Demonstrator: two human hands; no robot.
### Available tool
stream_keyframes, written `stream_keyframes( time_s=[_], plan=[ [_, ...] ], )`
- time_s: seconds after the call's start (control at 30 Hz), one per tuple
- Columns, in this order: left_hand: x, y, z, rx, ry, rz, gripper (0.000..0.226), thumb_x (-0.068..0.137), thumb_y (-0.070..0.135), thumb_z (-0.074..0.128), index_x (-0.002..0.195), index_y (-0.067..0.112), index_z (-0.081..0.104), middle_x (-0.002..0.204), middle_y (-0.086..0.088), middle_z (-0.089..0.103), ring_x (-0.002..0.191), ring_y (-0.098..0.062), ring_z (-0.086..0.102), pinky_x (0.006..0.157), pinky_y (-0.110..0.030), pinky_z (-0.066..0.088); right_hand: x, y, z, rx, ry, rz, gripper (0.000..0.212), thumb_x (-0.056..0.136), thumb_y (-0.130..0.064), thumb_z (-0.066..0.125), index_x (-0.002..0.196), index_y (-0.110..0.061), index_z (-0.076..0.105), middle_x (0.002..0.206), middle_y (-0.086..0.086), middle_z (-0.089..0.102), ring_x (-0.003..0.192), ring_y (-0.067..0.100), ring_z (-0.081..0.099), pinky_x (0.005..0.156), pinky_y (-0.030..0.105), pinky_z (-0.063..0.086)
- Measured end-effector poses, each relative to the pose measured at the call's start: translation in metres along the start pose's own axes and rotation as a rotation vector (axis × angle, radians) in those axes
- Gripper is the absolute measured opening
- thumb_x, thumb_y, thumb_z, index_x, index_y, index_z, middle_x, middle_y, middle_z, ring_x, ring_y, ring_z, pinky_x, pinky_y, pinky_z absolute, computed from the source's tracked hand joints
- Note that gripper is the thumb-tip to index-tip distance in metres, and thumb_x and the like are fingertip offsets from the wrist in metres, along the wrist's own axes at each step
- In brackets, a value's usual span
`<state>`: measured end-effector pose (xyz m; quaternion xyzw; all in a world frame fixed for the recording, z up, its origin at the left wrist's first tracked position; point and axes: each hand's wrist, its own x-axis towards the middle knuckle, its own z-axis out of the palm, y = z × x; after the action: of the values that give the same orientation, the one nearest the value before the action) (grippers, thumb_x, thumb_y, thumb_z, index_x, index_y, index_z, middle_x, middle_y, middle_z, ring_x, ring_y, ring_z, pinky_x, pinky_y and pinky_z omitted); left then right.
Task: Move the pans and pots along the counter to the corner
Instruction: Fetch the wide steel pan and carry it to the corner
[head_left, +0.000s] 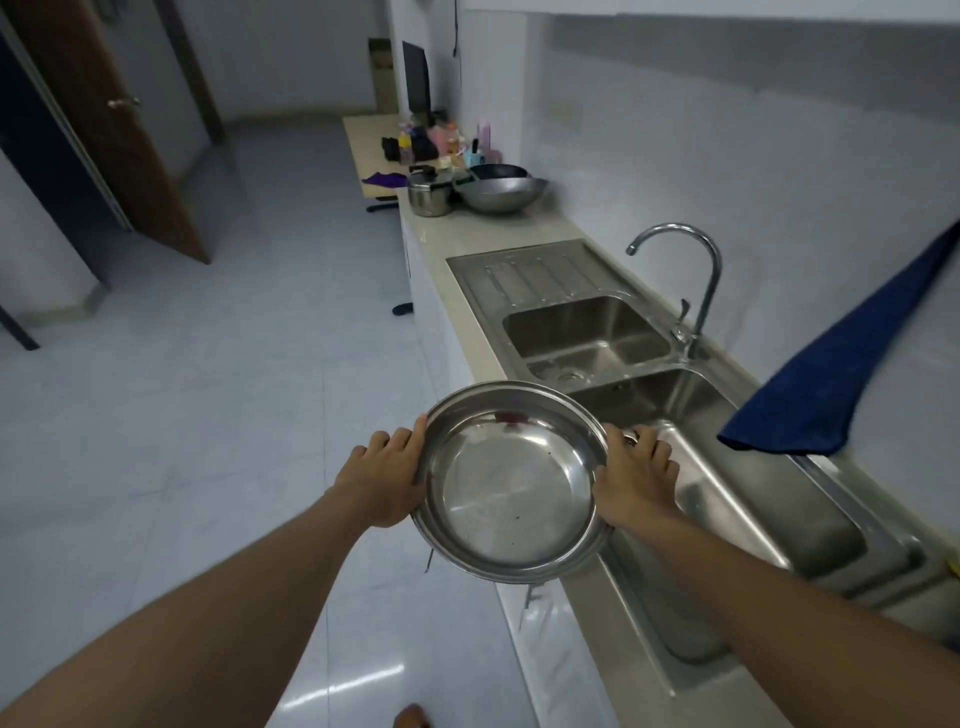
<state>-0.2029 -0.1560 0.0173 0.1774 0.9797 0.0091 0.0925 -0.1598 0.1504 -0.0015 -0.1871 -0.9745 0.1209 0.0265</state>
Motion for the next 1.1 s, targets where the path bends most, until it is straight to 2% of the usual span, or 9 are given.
stream_keyframes(
  time_s=[0.4,0.53,0.63,0.8,1.1],
  plan=[
    [0.171,-0.133,-0.058,0.012,-0.015,0.049,0.081,0.098,0.048,0.040,0.157,0.021,-0.008,0.154,-0.002,0.033,0.137,-0.031,0.033,0.110,-0.049,0.034,0.148,-0.133,0.022,0.019,0.008,0.082,0.050,0.093,-0.032,0.059,0.139,-0.031,0.039,0.148,0.013,0.029,0.133,0.033,0.030,0.109,0.044,0.028],
    [0.222,-0.164,-0.062,0.005,-0.032,0.061,0.084,0.096,0.048,0.045,0.157,0.021,-0.007,0.154,-0.003,0.033,0.137,-0.031,0.033,0.110,-0.048,0.034,0.194,-0.160,0.038,0.033,-0.011,0.097,0.048,0.092,-0.028,0.059,0.136,-0.031,0.042,0.151,0.013,0.027,0.138,0.035,0.027,0.113,0.047,0.026],
    [0.273,-0.182,-0.066,-0.010,-0.029,0.072,0.083,0.096,0.045,0.046,0.157,0.019,-0.004,0.155,-0.004,0.032,0.139,-0.031,0.032,0.112,-0.047,0.033,0.240,-0.175,0.053,0.036,-0.035,0.126,0.046,0.090,-0.023,0.058,0.133,-0.030,0.045,0.144,0.013,0.031,0.135,0.036,0.028,0.115,0.048,0.024],
    [0.365,-0.210,-0.075,-0.018,0.007,0.065,0.082,0.097,0.042,0.048,0.157,0.015,0.000,0.155,-0.005,0.034,0.139,-0.029,0.032,0.116,-0.045,0.030,0.333,-0.202,0.072,0.056,-0.035,0.103,0.049,0.088,-0.024,0.057,0.134,-0.033,0.042,0.142,0.013,0.032,0.126,0.033,0.031,0.106,0.045,0.029],
    [0.501,-0.247,-0.099,-0.069,0.010,0.061,0.084,0.097,0.040,0.053,0.158,0.012,0.001,0.156,-0.009,0.032,0.143,-0.030,0.028,0.119,-0.043,0.025,0.471,-0.245,0.081,0.047,-0.056,0.115,0.045,0.086,-0.026,0.058,0.129,-0.033,0.046,0.139,0.013,0.035,0.125,0.034,0.032,0.105,0.045,0.028]
  ],
)
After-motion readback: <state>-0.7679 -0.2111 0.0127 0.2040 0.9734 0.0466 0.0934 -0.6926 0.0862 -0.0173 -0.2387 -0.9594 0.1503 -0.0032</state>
